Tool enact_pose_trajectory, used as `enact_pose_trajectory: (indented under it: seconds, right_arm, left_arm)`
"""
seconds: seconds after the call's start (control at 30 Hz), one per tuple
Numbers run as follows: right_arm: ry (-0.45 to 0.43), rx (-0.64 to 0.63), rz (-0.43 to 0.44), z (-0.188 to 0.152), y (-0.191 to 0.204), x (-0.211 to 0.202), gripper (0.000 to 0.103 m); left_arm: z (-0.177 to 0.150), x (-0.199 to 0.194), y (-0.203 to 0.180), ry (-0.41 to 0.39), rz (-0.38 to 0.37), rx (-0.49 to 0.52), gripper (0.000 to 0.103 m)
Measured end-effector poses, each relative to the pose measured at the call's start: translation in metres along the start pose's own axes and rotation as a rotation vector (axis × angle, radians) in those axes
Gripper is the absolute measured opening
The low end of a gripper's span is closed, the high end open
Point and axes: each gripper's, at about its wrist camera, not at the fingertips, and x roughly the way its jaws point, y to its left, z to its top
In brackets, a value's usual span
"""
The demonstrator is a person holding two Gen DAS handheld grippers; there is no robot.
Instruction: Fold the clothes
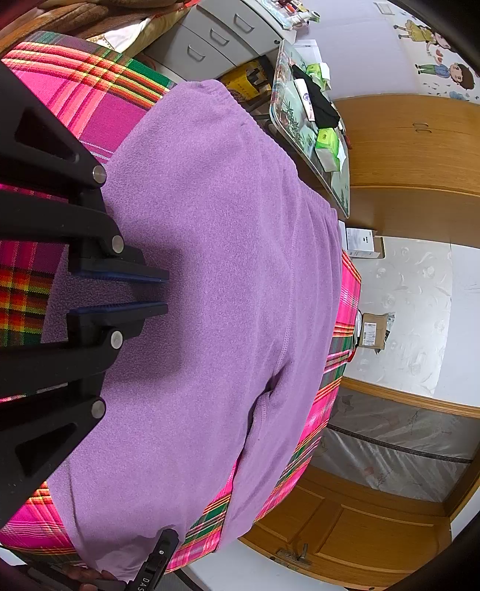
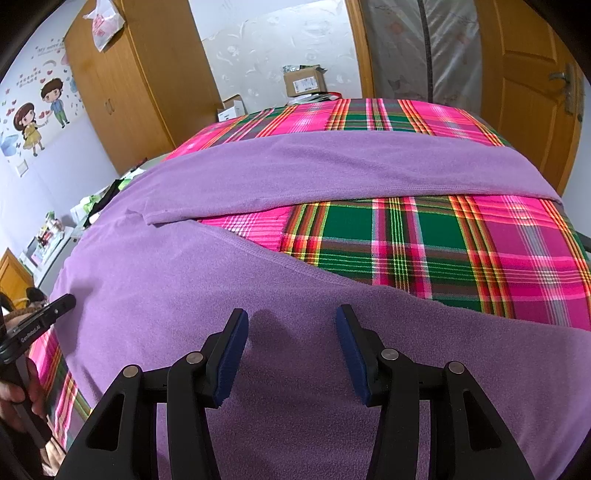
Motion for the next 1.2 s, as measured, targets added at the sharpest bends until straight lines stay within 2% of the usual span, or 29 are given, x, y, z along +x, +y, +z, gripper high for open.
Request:
enact_pose_trajectory:
  seconds: [1.2]
  right_arm:
    - [0.000, 0.005, 0.009, 0.0012, -0.0021, 0.0013, 0.052]
  left_arm:
    - [0.0006, 0.0003, 0.0011, -0.001, -0.009, -0.011, 0.010]
